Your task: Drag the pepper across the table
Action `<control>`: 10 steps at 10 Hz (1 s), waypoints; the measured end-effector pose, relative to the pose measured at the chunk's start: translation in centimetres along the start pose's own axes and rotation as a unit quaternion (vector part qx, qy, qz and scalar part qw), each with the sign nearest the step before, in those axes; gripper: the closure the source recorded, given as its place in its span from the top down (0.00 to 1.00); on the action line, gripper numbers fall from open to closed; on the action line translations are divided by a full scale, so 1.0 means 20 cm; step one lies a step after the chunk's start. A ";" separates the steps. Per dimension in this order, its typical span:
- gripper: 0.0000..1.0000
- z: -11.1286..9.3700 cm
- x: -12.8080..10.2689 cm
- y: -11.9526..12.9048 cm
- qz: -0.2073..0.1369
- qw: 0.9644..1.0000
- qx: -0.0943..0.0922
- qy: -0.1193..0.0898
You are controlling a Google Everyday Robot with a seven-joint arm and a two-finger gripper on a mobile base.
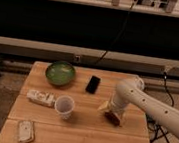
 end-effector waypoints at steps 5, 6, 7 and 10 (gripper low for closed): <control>0.75 0.04 0.03 0.05 -0.011 0.999 -0.029 0.022; 0.63 0.05 0.04 0.06 -0.012 0.999 -0.035 0.025; 0.55 0.05 0.04 0.06 -0.011 0.999 -0.038 0.026; 0.25 0.05 0.04 0.07 -0.009 0.998 -0.046 0.030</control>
